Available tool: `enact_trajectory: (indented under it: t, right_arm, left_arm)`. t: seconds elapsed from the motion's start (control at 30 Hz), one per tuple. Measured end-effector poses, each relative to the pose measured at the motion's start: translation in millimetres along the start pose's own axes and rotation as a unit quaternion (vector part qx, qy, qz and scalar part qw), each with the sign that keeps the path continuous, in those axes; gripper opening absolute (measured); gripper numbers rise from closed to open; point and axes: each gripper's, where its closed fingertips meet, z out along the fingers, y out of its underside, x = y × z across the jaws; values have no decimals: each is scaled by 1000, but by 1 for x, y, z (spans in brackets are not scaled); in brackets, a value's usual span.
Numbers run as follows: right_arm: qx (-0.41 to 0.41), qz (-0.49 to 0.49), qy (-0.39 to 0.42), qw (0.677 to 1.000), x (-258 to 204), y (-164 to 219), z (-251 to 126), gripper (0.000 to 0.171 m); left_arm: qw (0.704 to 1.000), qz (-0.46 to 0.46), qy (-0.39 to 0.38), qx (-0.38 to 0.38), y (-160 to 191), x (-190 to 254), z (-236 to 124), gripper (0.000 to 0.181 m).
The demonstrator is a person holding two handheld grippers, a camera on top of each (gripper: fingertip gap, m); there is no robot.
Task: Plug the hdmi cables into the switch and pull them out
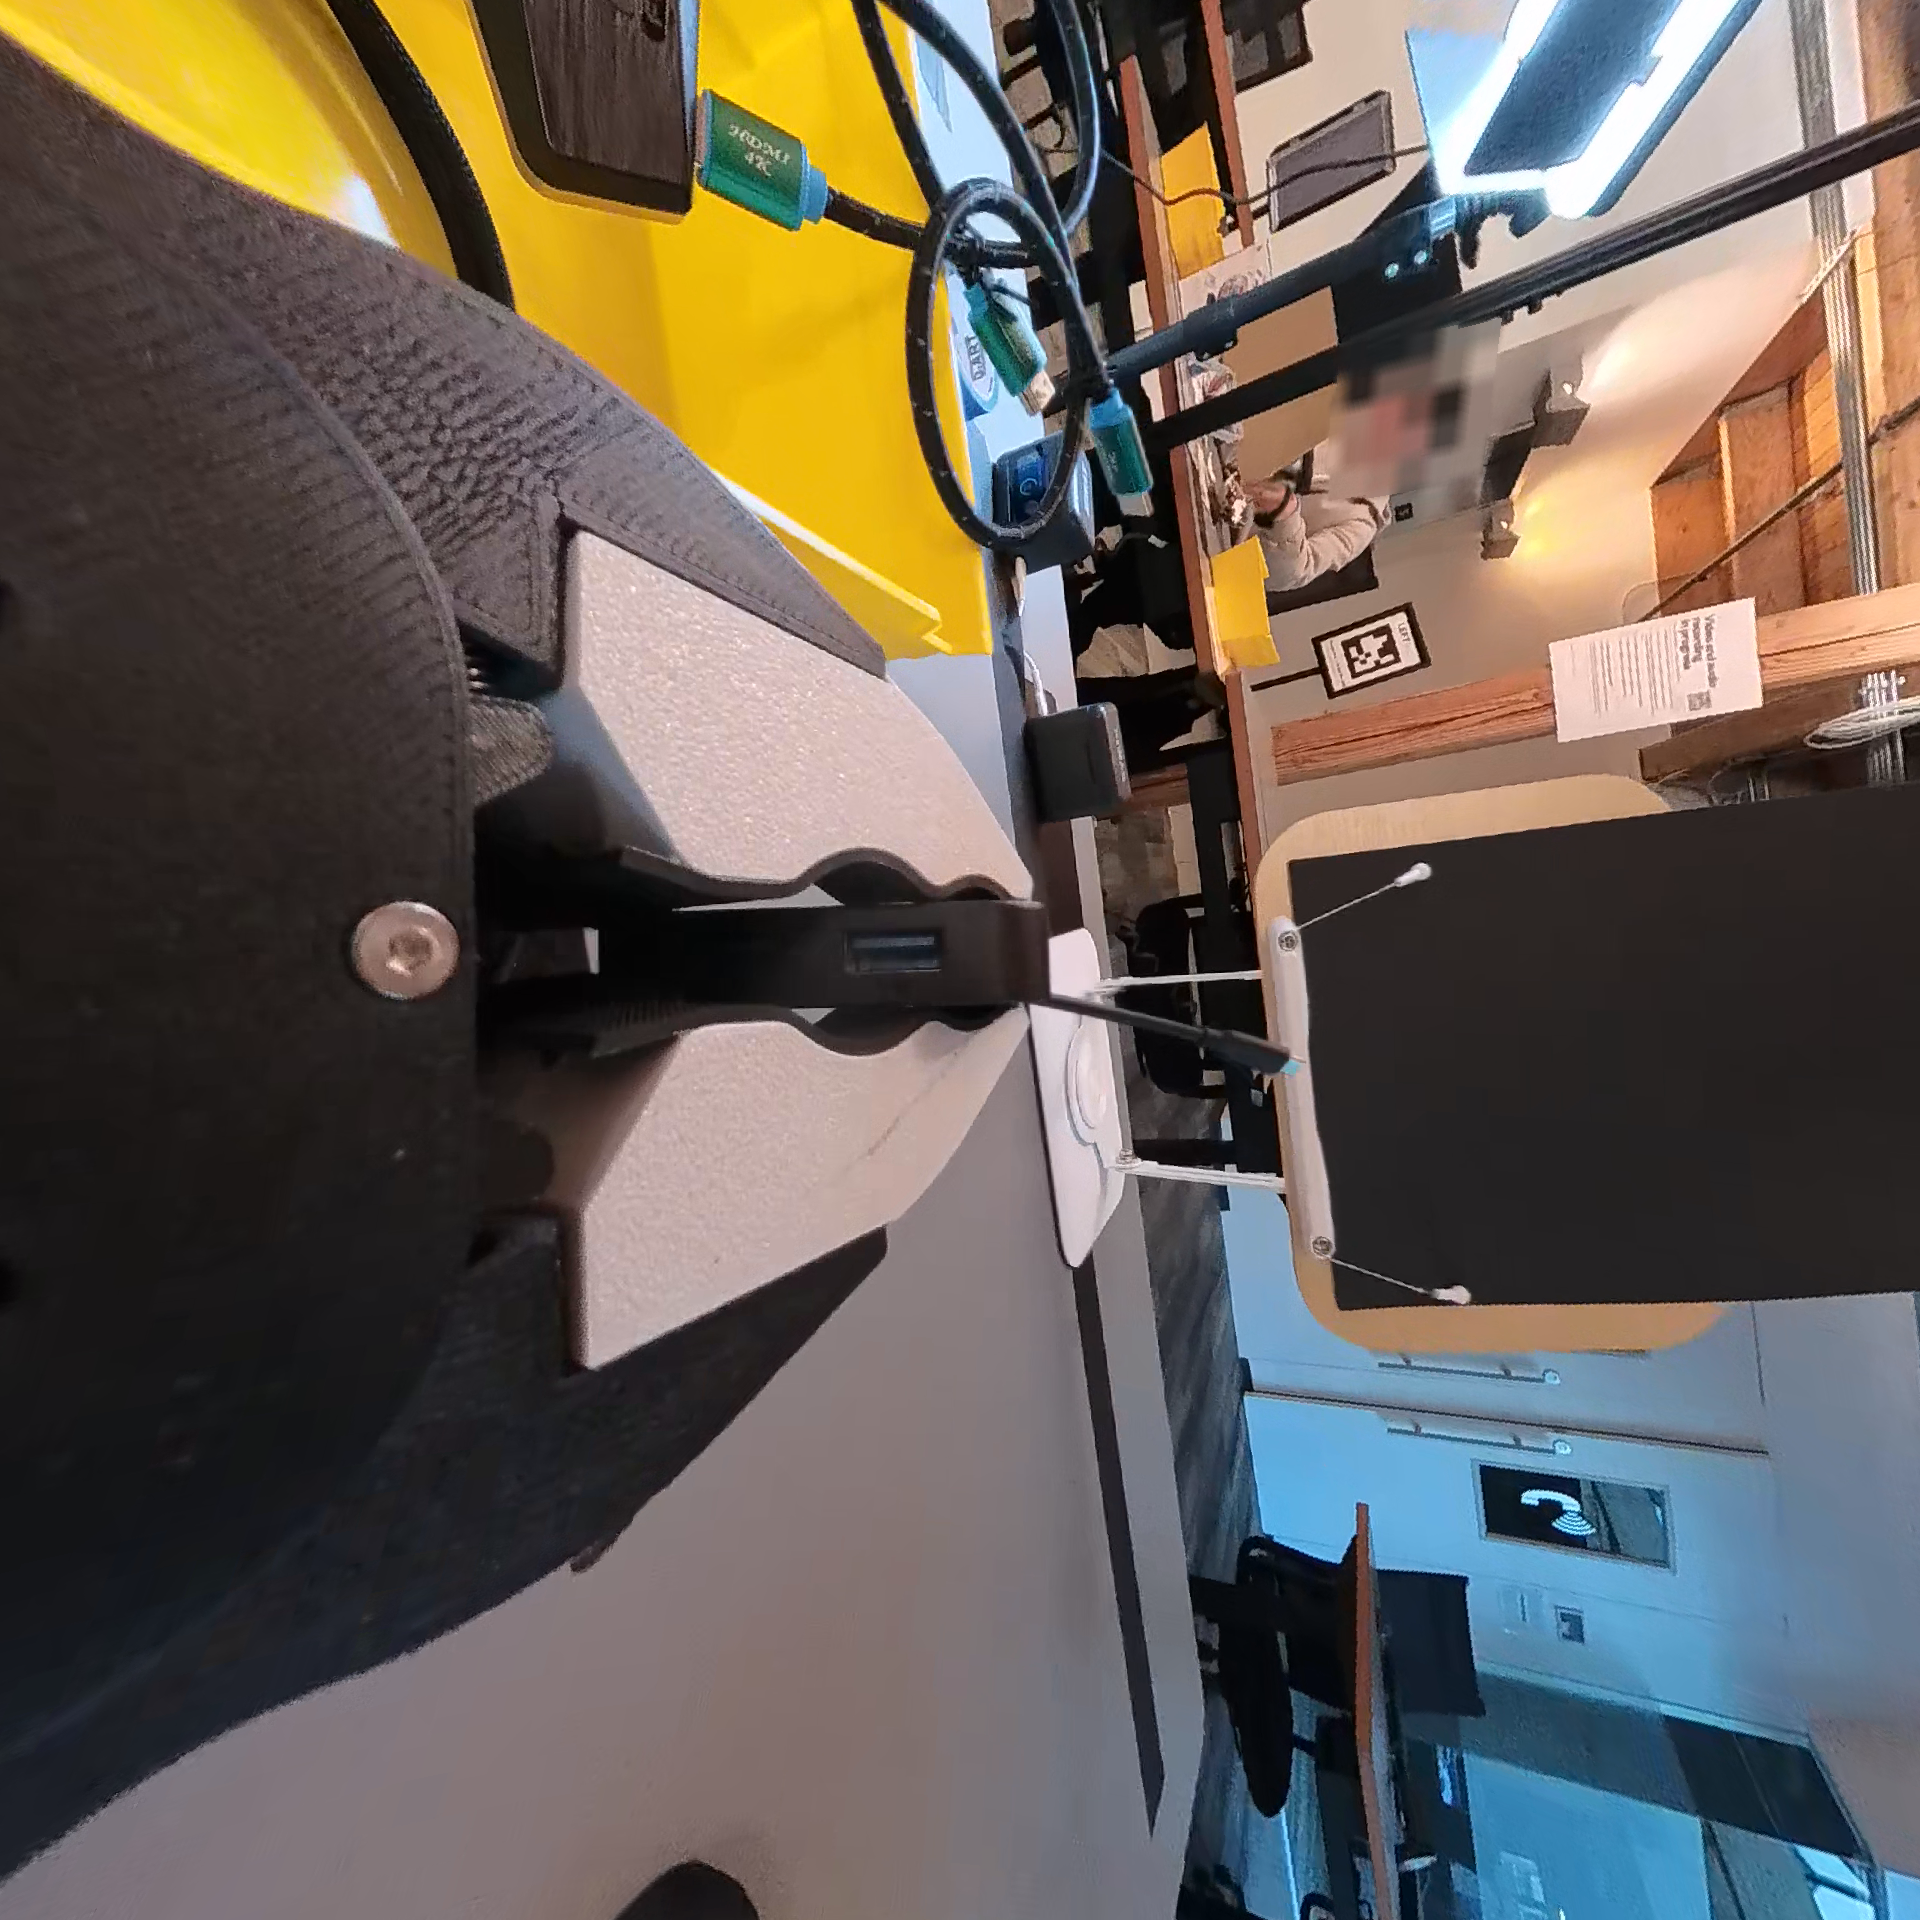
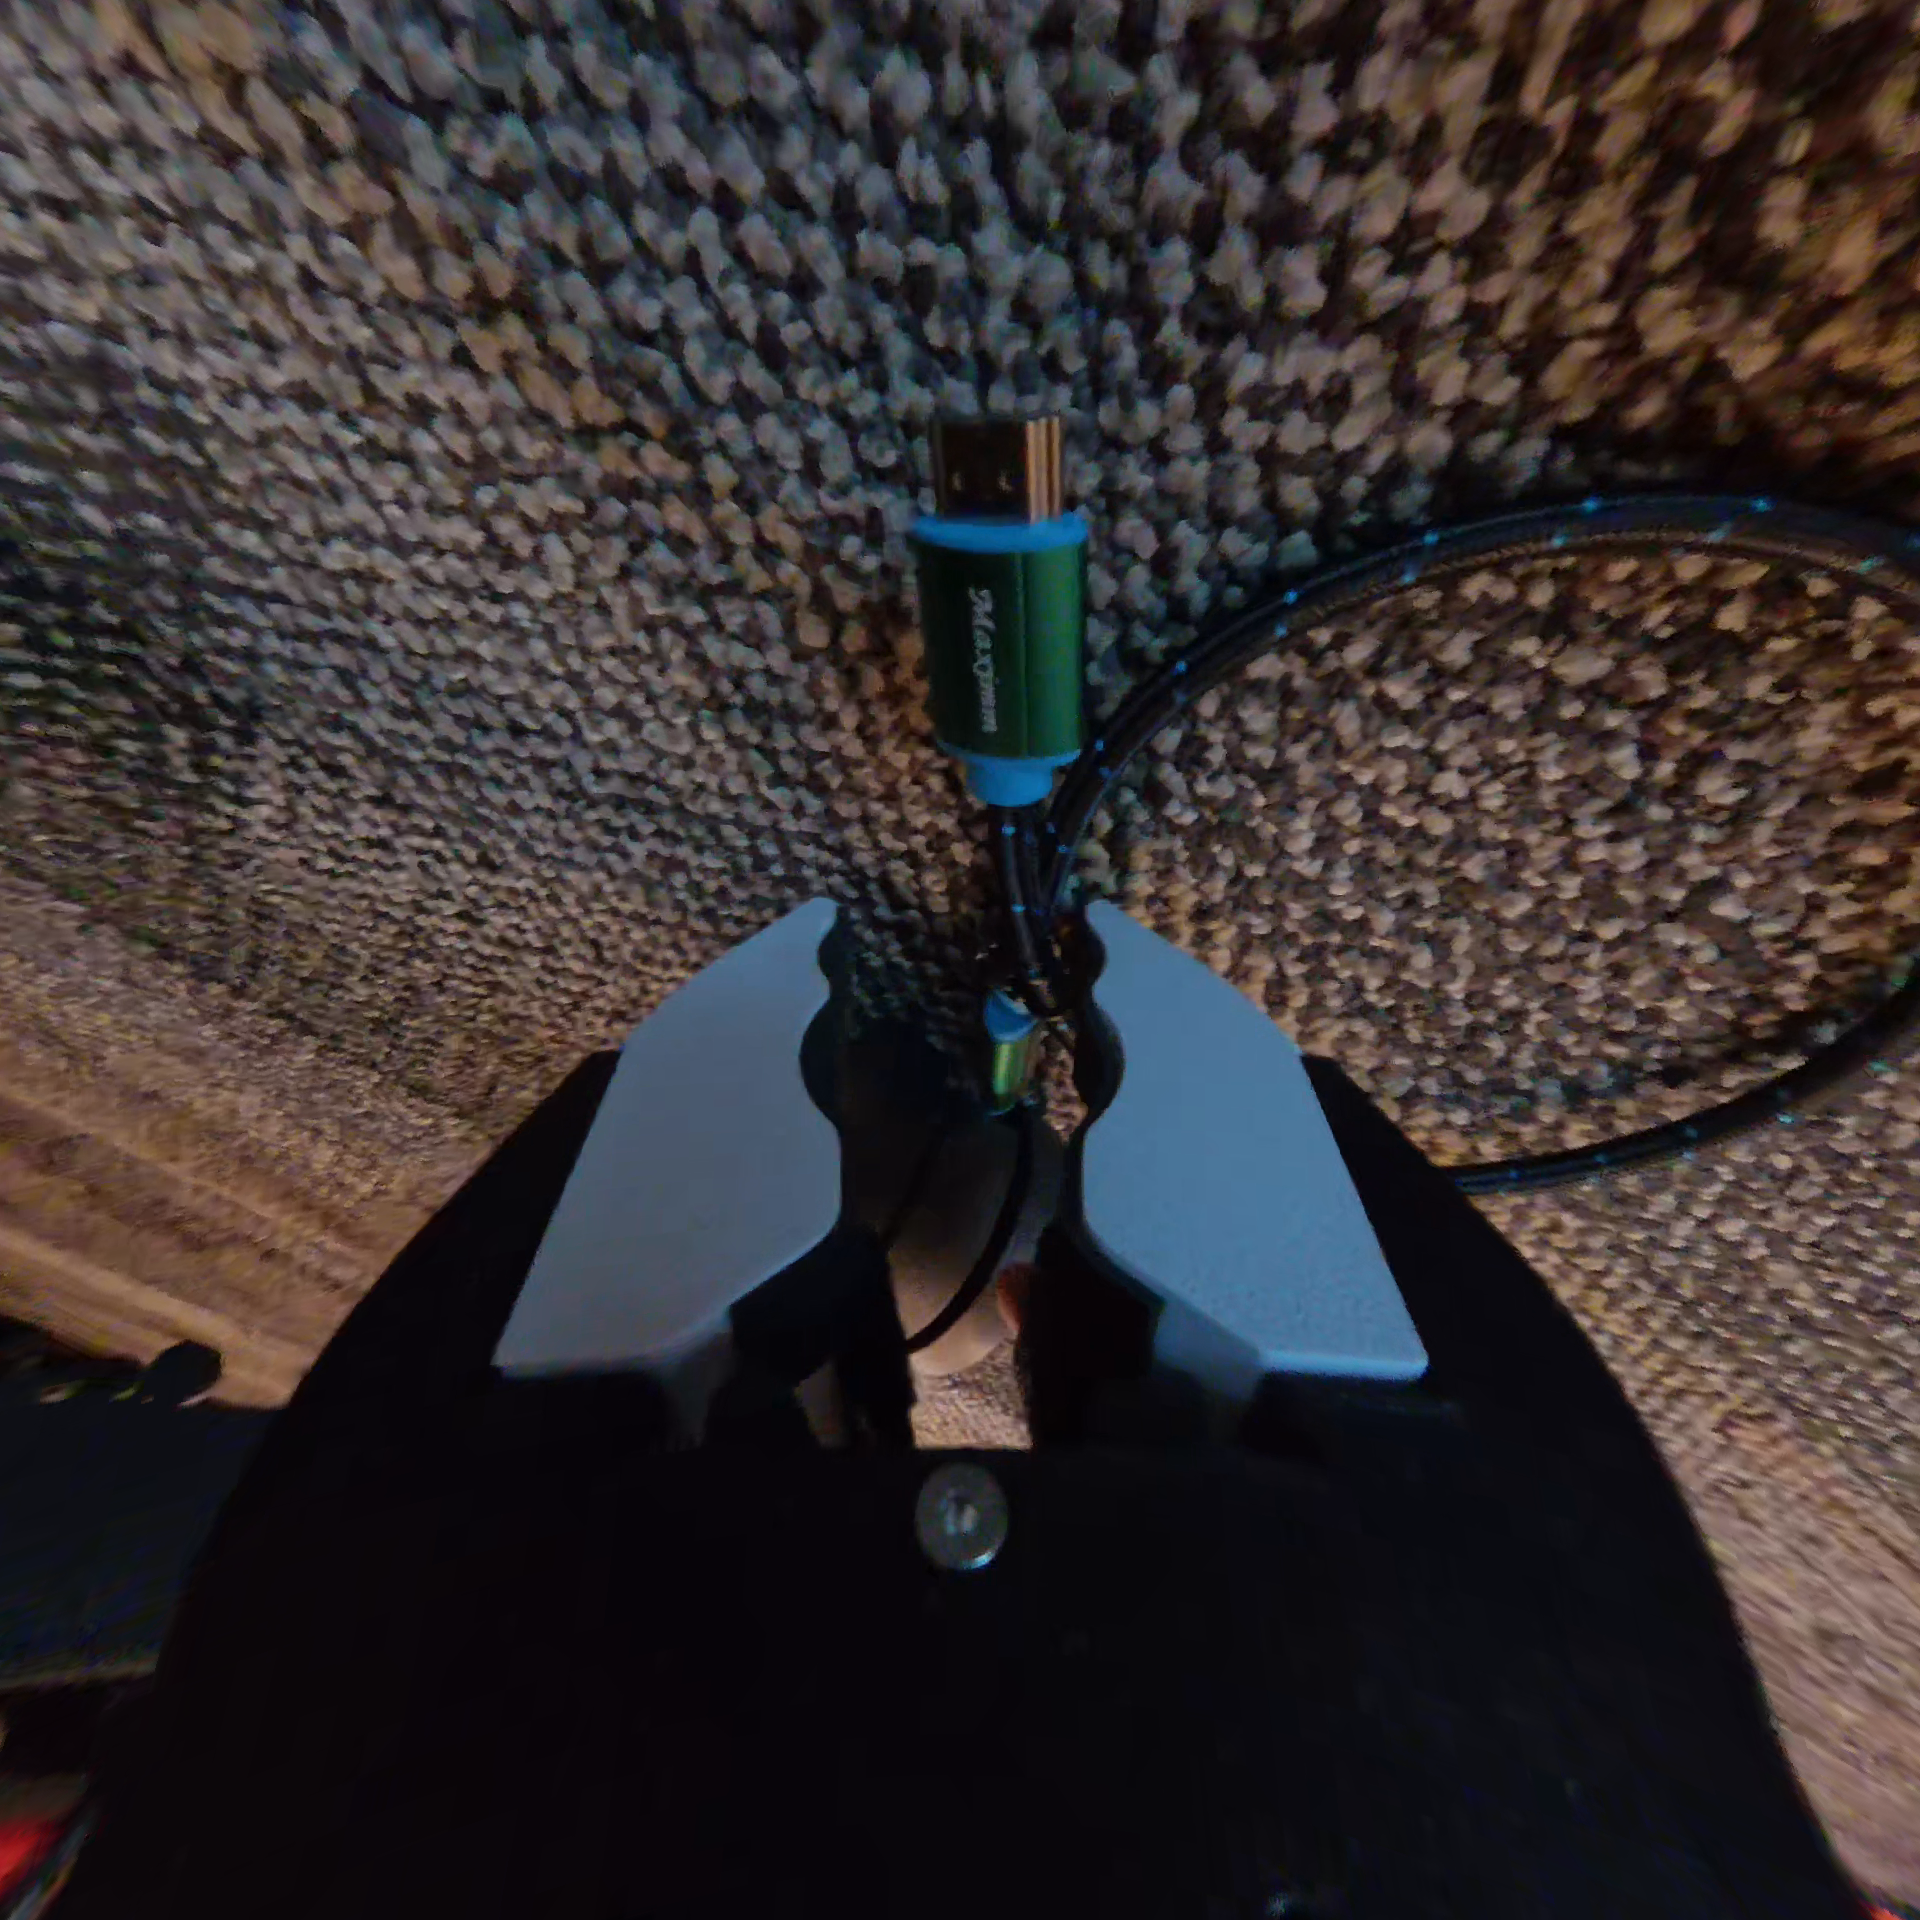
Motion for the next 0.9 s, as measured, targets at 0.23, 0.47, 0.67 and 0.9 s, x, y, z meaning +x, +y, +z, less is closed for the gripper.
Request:
enact_trajectory:
  t: [0.23, 0.47, 0.67, 0.9]
  right_arm:
    - [16, 4, -2, 1000, 3, -7, -9, 12]
    - [256, -91, -179, 946, -70, -91, -143, 12]
    - [456, -232, -132, 849, -140, -153, -345, 12]
    - [651, -365, -2, 665, -220, -166, -609, 13]
  left_arm:
    - [1000, 3, 23, 20, -15, 11, 7, 14]
    - [994, 4, 64, 90, -45, 15, 4, 14]
    - [982, 16, 120, 146, -63, 24, -3, 14]
    - [965, 70, 167, 191, -76, 37, -20, 14]
